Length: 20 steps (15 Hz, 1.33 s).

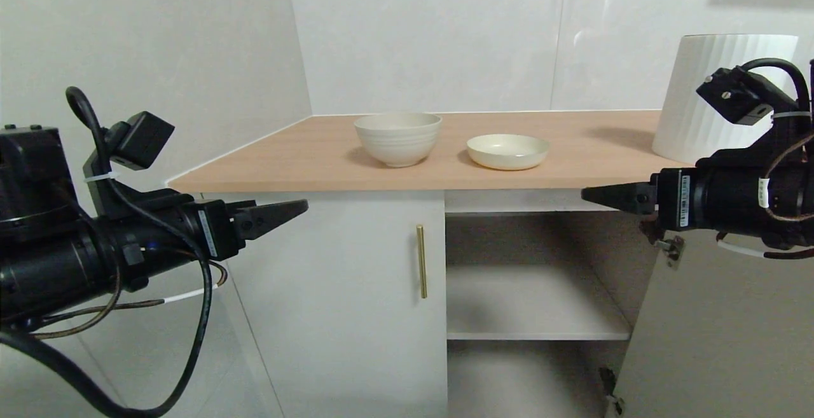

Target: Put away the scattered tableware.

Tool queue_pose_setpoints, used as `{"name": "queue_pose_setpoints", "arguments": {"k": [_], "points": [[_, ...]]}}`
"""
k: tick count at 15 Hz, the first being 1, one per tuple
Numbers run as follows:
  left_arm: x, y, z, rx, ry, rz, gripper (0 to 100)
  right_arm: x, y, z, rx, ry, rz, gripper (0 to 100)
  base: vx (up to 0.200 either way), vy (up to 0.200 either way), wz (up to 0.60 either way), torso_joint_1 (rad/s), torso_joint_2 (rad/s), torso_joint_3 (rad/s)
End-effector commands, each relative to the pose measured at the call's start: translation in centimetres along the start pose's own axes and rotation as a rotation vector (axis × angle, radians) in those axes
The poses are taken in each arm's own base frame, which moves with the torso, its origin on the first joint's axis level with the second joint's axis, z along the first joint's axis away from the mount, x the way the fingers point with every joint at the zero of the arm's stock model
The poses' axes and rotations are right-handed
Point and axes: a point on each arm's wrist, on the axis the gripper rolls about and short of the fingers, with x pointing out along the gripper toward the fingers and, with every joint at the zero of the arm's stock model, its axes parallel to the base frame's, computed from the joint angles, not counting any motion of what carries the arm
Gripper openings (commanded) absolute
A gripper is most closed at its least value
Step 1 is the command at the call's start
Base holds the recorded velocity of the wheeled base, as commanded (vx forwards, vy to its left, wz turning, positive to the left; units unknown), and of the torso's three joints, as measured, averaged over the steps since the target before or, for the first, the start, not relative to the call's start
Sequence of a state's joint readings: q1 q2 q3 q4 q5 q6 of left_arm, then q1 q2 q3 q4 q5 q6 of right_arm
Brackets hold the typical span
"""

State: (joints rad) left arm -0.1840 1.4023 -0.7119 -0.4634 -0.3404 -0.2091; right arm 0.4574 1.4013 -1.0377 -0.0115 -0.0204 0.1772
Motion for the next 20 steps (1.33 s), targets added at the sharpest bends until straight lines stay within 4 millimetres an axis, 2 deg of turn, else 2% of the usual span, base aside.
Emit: {"name": "queue_pose_setpoints", "arguments": {"k": [1, 4, 7, 14, 20], "points": [[0.1, 0.1, -0.1, -0.003, 0.004, 0.001, 100, 0.0, 0.1, 0.1, 0.010, -0.003, 0.004, 100, 0.200, 0.000, 0.00, 0.002, 0.01, 0.007], [0.0, 0.0, 0.0, 0.000, -0.002, 0.001, 100, -0.5, 0.5, 0.1, 0.035, 0.013, 0.029, 100, 0.067, 0.000, 0.00, 0.001, 0.00, -0.001], [-0.7, -0.3, 0.4, 0.008, -0.025, -0.007, 100, -1.9, 0.7, 0.4, 0.042, -0.007, 0.120, 100, 0.000, 0.000, 0.00, 0.000, 0.00, 0.000], [-0.6, -0.3, 0.2, 0.006, -0.018, -0.006, 100, -0.9, 0.6, 0.0, 0.037, 0.023, 0.110, 100, 0.000, 0.000, 0.00, 0.000, 0.00, 0.000], [0.1, 0.1, -0.1, -0.002, 0.004, -0.003, 100, -0.2, 0.5, -0.3, 0.039, 0.044, 0.105, 100, 0.000, 0.000, 0.00, 0.105, -0.33, -0.254]]}}
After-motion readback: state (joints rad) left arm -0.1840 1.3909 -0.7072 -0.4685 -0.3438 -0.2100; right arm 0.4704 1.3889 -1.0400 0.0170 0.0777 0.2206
